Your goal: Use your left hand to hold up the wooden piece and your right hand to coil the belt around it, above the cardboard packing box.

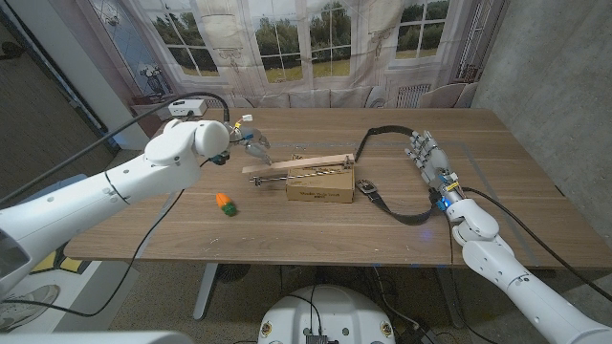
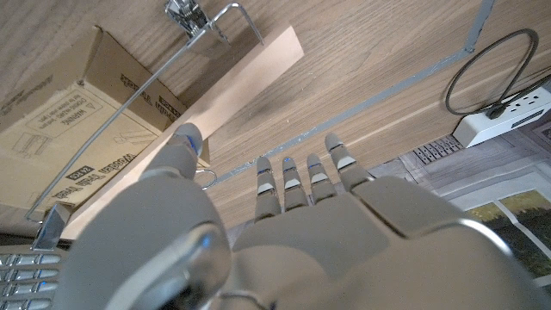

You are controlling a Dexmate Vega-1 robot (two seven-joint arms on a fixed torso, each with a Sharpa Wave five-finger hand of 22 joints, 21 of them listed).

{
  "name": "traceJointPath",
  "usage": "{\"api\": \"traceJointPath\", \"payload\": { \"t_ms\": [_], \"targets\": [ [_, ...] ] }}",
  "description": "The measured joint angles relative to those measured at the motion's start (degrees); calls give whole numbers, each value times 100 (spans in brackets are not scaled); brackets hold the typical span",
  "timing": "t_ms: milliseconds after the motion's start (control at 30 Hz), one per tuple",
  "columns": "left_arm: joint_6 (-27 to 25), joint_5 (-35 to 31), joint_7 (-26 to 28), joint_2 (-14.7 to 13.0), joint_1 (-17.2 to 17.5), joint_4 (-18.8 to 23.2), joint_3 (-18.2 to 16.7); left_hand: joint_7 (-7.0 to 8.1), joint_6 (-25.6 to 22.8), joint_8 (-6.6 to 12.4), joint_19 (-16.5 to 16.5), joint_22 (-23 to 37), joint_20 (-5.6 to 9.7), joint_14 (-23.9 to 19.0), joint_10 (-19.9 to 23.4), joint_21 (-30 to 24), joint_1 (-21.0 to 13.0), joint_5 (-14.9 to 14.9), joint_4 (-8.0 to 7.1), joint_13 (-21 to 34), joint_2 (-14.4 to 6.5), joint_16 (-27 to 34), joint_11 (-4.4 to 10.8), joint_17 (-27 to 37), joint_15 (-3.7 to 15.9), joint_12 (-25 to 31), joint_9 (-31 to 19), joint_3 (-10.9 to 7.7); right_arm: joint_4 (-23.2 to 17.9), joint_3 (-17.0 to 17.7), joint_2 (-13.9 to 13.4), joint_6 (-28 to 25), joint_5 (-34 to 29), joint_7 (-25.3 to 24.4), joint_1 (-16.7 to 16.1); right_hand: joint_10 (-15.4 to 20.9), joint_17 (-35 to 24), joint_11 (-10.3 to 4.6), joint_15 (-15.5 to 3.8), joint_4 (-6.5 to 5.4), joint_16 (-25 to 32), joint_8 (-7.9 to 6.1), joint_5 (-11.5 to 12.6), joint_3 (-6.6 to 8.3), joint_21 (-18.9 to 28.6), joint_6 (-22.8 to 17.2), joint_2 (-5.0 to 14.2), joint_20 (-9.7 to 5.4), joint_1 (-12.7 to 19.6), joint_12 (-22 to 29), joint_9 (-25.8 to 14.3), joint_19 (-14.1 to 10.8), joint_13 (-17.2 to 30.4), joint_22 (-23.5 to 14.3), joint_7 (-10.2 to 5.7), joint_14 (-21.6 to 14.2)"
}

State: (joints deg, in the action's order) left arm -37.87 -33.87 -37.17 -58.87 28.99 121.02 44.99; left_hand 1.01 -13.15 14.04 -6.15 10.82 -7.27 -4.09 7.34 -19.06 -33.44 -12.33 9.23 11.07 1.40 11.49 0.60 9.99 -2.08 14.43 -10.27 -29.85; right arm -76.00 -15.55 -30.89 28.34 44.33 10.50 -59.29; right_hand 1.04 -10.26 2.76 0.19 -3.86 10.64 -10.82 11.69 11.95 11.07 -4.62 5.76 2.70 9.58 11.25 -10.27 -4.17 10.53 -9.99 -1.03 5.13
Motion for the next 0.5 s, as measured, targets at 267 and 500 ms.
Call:
{"api": "traceJointPath", "payload": {
  "t_ms": [267, 500],
  "targets": [
    [90, -525, -566, 258, -224, -189, 212, 26, -219, 0, -40, 0, 21, -96, 193, 0, -106, 38, -29, -1, 0, 0, 72, 0, 25, 23, -29, 34, 95, 17, 27, 33, 24, 49, 17, 0, 0, 0, 0, 0, 0, 0, 0, 0, 0, 0, 0, 0, 0, 0, 0, 0, 0, 0, 0, 0],
    [237, -919, -1028, 519, -359, -404, 360, 68, -339, 0, -102, -1, 22, -159, 277, 0, -150, 38, -30, -1, 0, 0, 94, 0, 45, 22, -29, 81, 218, 25, 62, 49, 60, 118, 88, 0, 0, 0, 22, 0, 0, 0, 0, 0, 0, 0, 0, 0, 0, 0, 0, 0, 0, 0, 0, -22]
  ]
}}
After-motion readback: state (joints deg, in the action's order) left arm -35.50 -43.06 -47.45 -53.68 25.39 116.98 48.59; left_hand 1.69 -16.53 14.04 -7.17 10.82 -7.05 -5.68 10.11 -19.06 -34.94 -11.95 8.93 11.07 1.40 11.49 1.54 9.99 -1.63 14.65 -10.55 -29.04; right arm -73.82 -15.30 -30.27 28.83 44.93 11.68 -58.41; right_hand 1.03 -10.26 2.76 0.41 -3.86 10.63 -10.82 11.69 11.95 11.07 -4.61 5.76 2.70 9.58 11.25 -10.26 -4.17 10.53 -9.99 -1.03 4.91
